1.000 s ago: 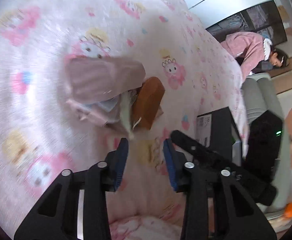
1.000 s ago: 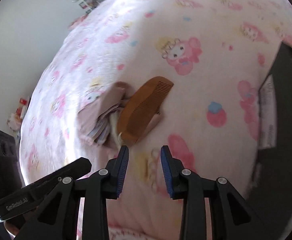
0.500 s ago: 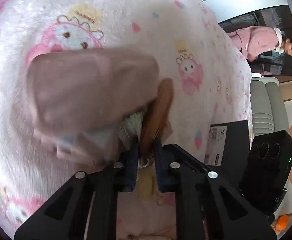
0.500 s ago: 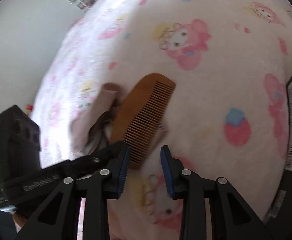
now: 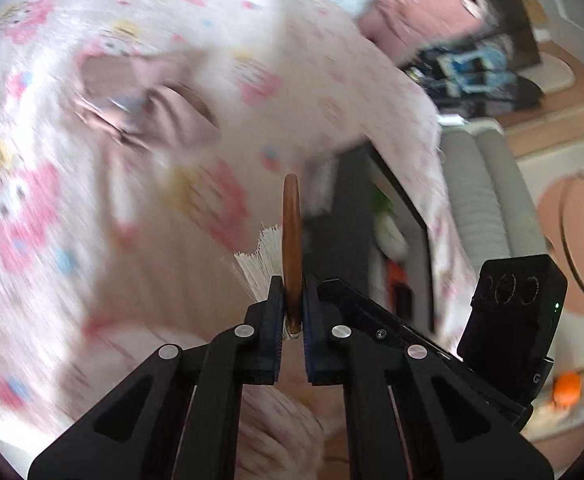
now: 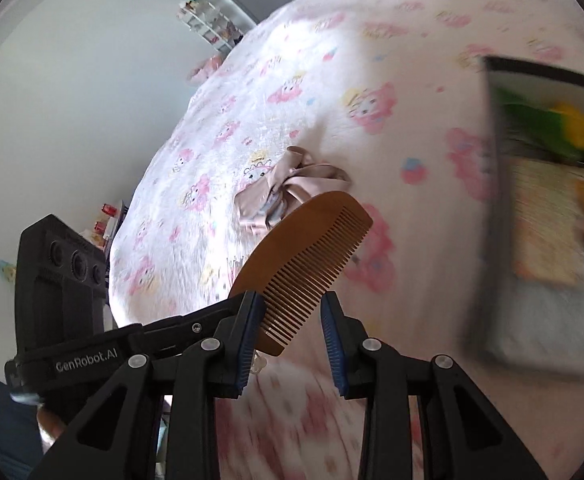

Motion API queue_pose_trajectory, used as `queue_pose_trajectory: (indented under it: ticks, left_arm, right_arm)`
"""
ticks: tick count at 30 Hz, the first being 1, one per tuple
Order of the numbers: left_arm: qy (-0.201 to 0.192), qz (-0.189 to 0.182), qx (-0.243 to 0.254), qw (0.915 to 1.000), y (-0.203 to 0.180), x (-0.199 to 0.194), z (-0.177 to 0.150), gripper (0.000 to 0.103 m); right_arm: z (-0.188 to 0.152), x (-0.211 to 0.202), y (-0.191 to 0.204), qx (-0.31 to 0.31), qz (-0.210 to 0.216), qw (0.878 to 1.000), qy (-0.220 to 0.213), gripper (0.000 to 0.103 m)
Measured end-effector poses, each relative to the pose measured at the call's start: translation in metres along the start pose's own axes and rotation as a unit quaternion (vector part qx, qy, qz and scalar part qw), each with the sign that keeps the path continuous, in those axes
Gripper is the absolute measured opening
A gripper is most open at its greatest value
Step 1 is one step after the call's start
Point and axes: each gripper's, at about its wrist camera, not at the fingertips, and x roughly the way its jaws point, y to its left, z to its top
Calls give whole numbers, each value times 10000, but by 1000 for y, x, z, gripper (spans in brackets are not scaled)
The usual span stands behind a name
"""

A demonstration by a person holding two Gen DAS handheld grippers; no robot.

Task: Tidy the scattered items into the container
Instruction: 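Grasp the wooden comb by its spine with the left gripper and lift, then carry the comb to the box wall with the left gripper while the right gripper steadies it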

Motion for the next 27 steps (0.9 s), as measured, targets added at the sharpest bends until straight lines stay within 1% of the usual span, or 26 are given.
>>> queue_pose_trajectory:
  ticks: [2,4,6,7,8,9,12,13,14,16,19,21,22,23,24,25,27]
  left_arm:
    - [156,-67,167,9997,-18,5,-19,6]
    - [406,-152,388,9983,-38,16,-40,7]
    - [645,-174,611,9959,-56,33,-58,9]
    - [763,-172,669,9947,-61,41,-66,9]
    - [891,-222,712,9932,-67,52,-74,6]
    - [953,-294,714,9925,-69,58,-79,5]
    - [1278,-476,493,9894,-70,90,-101,6]
    - [1371,-446,478,9884,-72,104,-106,6]
    - [1391,-362,572,9880,-77,113,-111,6]
    - [1459,-143,737,9864,-86,133,-115,6]
    - [1612,12,792,9837,-90,160,-115,6]
    - [1766,88,881,9803,-90,172,-114,6]
    - [1891,184,944,9772,-90,180,-113,6]
    - [2013,275,971,9743,-89,184,-113,11]
    - [2165,389,1024,9701,-88,188,-114,13]
    - [2277,507,1161,9654,-87,188,-117,17]
    - [2206,657,1264,9649,-85,181,-116,19]
  right_arm:
    - [-20,-31,-3,-103,-180,9997,-111,29]
    - [-39,-58,-14,-82,-335,9991,-227,29]
    - [-61,-84,-32,108,-420,9984,-376,29]
    - [-66,-90,-43,216,-454,9979,-402,29]
    - [-72,-96,-53,352,-506,9973,-396,29]
    - [-78,-102,-63,460,-572,9965,-393,29]
    - [-99,-116,-91,646,-778,9941,-395,29]
    - [-105,-119,-103,807,-743,9933,-375,29]
    - [-110,-122,-115,978,-675,9923,-364,29]
    - [-117,-121,-137,1239,-725,9891,-327,29]
    - [-124,-119,-161,1497,-828,9847,-322,29]
    - [-127,-117,-172,1609,-864,9827,-296,29]
    - [-129,-115,-178,1684,-888,9813,-292,29]
    - [-130,-112,-182,1755,-906,9800,-244,29]
    - [-131,-109,-187,1871,-952,9776,-144,29]
    - [-134,-106,-192,2058,-1047,9730,-10,30]
    - [-138,-101,-198,2177,-949,9713,100,30]
